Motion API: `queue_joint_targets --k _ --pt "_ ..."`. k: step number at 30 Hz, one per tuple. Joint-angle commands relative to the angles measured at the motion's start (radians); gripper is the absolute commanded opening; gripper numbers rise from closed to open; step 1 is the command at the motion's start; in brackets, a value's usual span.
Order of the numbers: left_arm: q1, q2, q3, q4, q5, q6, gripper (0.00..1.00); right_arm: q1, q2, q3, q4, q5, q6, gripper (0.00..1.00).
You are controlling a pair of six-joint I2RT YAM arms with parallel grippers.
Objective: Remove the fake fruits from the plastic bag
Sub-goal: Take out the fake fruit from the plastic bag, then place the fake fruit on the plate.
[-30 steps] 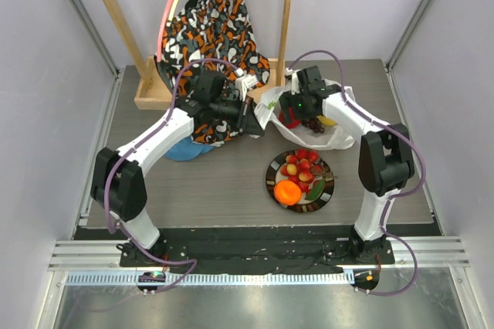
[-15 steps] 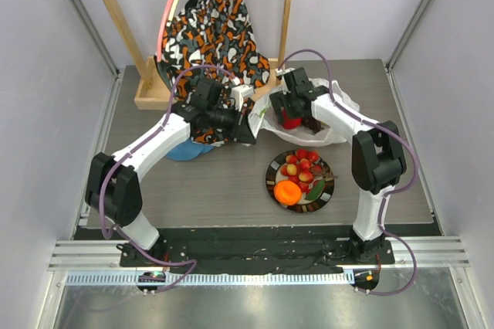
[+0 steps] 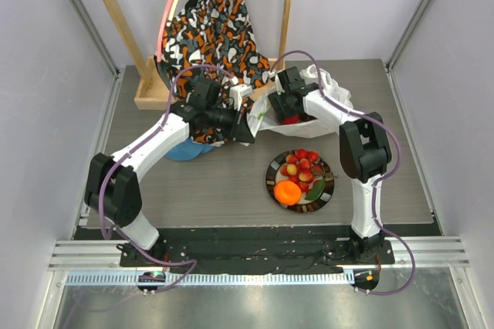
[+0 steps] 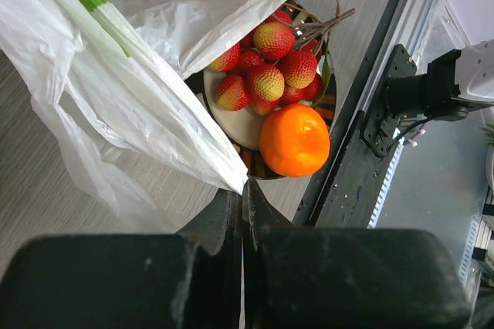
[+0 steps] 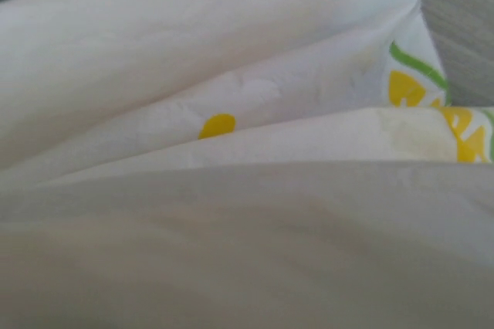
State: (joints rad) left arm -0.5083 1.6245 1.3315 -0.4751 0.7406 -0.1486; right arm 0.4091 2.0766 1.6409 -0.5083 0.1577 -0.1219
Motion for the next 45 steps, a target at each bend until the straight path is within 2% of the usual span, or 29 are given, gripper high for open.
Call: queue_joint_targets --k 1,5,12,15,18,19,21,23,26,34,38,45 --pt "0.004 -0.014 0.04 0.036 0.016 -0.003 0.0 -0.03 -0.136 0.106 -0.048 -0.114 -0.074 0.44" --pt "0.004 0.021 0.095 0.062 0.013 -0.037 0.0 -0.035 -0.303 0.099 -0.157 -0.22 -0.099 0.42" --pt "0.004 0.086 0.21 0.098 0.003 -0.088 0.0 -0.035 -0.588 -0.125 -0.184 -0.38 -0.15 0.41" --pt "0.002 0.1 0.239 0.105 -0.006 -0.111 0.0 -0.033 -0.663 -0.188 -0.202 -0.483 -0.171 0.41" --pt "0.002 0.113 0.268 0.105 -0.04 -0.114 0.0 -0.004 -0.766 -0.216 -0.291 -0.559 -0.289 0.4" --pt "0.004 0.117 0.273 0.104 -0.056 -0.114 0.0 0.005 -0.811 -0.22 -0.332 -0.578 -0.383 0.4" --pt "0.002 0.118 0.275 0.104 -0.066 -0.115 0.0 0.051 -0.845 -0.243 -0.491 -0.607 -0.481 0.41" --pt "0.002 0.117 0.27 0.112 -0.064 -0.131 0.0 0.088 -0.894 -0.288 -0.628 -0.598 -0.603 0.4" --pt "0.002 0.101 0.256 0.128 -0.06 -0.141 0.0 0.137 -0.967 -0.438 -0.67 -0.554 -0.692 0.4" --pt "0.002 0.046 0.203 0.107 -0.076 -0.105 0.0 0.246 -0.987 -0.647 -0.627 -0.472 -0.812 0.41" --pt "0.002 0.028 0.186 0.09 -0.087 -0.072 0.0 0.284 -0.957 -0.731 -0.521 -0.428 -0.817 0.41" --pt "0.002 0.011 0.179 0.069 -0.104 -0.046 0.0 0.296 -0.868 -0.751 -0.421 -0.419 -0.811 0.41"
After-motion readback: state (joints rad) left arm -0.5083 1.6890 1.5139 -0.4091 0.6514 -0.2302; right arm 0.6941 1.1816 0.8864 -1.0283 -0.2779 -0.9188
